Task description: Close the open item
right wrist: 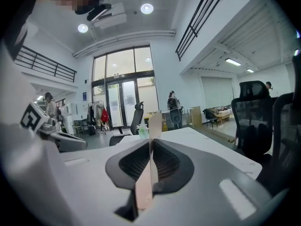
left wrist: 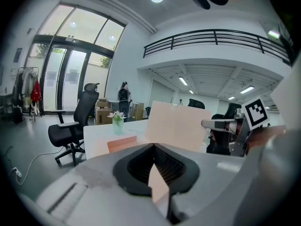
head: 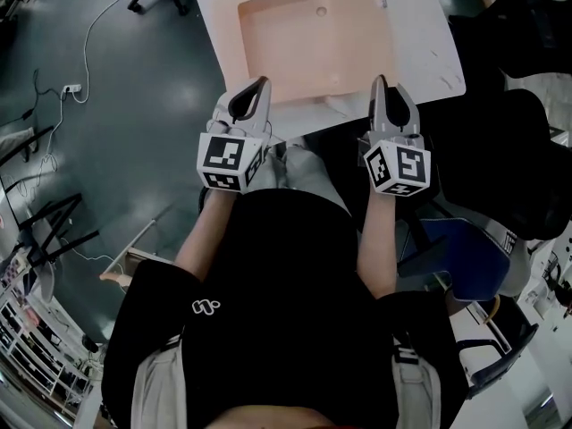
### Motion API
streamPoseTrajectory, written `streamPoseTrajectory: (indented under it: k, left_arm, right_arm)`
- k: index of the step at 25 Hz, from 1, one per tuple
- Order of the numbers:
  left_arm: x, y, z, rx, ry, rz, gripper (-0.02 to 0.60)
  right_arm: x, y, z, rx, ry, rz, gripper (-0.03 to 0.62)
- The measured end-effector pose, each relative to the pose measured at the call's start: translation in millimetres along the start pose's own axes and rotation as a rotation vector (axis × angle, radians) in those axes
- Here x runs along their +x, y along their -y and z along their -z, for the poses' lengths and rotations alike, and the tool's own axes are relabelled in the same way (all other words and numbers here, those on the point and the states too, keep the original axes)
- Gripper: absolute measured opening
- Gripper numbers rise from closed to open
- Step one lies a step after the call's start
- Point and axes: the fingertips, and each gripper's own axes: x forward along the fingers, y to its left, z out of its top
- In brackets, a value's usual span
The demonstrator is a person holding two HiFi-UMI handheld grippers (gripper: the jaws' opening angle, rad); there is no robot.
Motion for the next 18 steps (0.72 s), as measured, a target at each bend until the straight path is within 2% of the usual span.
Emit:
streamPoseTrajectory:
  k: [18]
  left_arm:
    - [-29,-43,26,-0.066,-0.022,-0.092,-0.011]
  right_arm:
    - [24,-97,3,-0.331,-0.088,-0.18,0.038]
